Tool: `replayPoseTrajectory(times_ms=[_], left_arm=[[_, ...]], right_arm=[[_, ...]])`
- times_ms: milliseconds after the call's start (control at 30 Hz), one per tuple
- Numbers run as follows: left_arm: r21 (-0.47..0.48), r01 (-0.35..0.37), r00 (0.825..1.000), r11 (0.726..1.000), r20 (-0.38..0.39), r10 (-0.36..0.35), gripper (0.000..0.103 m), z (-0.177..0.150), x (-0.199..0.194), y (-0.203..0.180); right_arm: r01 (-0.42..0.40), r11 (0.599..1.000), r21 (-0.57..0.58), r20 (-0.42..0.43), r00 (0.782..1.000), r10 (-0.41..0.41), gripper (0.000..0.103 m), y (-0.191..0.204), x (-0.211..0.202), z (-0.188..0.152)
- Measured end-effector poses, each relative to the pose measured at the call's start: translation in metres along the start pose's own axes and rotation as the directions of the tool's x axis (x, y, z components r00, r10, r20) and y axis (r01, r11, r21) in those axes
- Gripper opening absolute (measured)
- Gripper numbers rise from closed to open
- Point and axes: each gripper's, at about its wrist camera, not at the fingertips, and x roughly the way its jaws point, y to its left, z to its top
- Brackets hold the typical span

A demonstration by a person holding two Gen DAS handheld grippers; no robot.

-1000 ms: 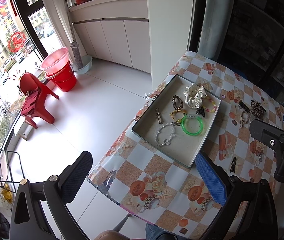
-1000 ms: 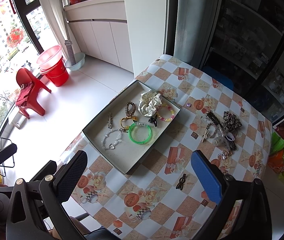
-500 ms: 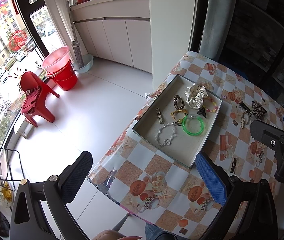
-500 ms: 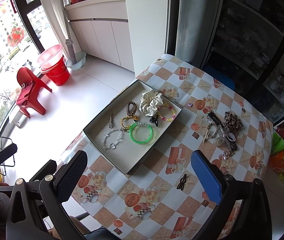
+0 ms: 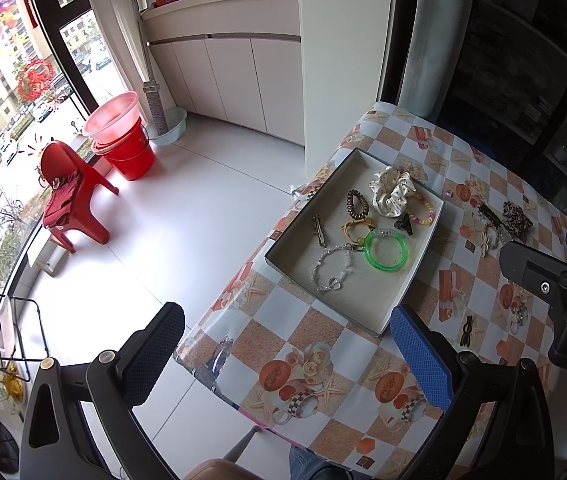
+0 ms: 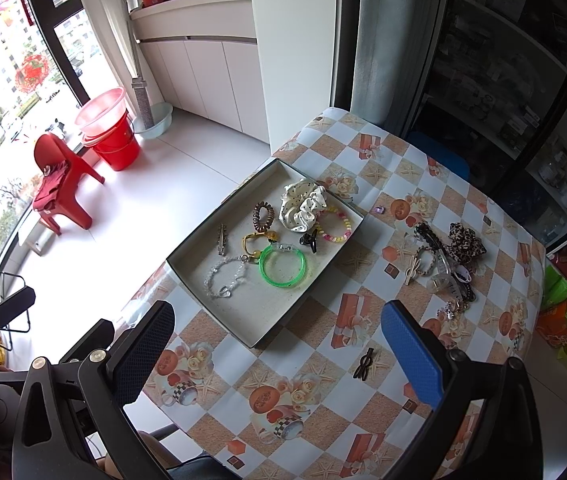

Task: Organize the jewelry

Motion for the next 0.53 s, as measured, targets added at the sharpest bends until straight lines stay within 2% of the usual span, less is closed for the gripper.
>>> replayPoseTrajectory(times_ms=[533], left_arm=[[-0.001, 0.002, 1.0, 1.0, 0.001, -0.002, 0.103, -0.0075, 0.0009, 0.0031]], right_arm=[[0.0, 1.0, 0.004, 0.001, 1.0, 0.0, 0.103, -0.0004, 0.0, 0.0005]])
